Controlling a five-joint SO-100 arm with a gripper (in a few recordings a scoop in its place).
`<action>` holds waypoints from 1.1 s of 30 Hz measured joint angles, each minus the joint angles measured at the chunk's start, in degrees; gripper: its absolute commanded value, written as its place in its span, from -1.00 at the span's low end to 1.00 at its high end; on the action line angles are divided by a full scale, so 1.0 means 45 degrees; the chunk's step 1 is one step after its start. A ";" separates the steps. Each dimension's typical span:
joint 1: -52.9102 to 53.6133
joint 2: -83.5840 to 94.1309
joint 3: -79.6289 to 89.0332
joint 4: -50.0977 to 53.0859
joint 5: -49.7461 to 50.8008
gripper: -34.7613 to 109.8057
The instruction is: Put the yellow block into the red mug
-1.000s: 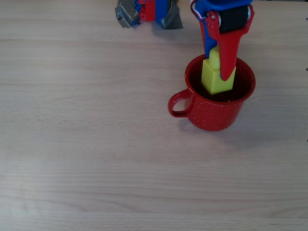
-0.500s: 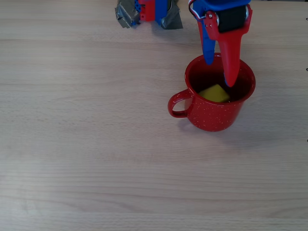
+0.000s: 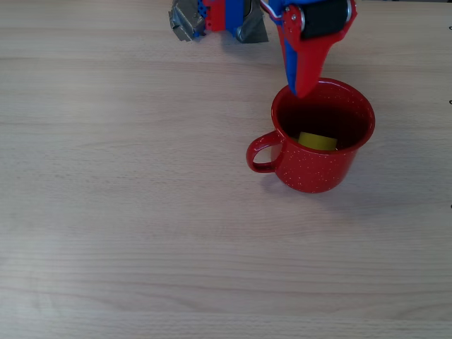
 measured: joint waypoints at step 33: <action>0.4512 0.9102 0.5332 -0.4395 -0.0898 -0.52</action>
